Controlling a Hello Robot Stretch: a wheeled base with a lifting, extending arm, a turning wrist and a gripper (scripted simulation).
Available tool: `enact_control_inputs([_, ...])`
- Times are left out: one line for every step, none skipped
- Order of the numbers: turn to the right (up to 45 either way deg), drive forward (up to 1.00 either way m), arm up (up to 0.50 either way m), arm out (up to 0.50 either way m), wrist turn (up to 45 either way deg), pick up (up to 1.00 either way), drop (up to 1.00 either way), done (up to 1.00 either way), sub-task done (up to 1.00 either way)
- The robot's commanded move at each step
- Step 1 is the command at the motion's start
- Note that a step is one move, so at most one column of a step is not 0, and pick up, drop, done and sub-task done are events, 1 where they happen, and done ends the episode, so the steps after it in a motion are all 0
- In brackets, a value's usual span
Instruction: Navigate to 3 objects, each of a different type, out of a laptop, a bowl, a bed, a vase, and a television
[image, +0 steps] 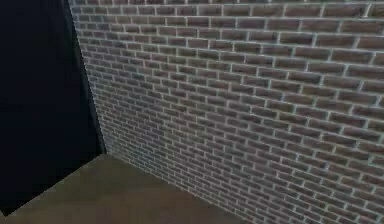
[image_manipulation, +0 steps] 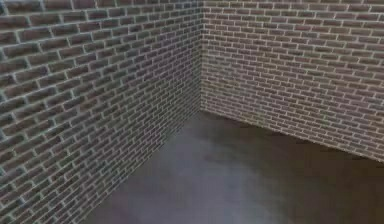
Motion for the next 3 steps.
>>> enact_control_inputs([-45.0,0.00,0.00,0.00,0.0,0.00,0.00,0.00,0.00])
enact_control_inputs([-42.0,0.00,0.00,0.00,0.0,0.00,0.00,0.00,0.00])
enact_control_inputs([0.0,0.45,0.00,0.00,0.0,0.00,0.00,0.00,0.00])
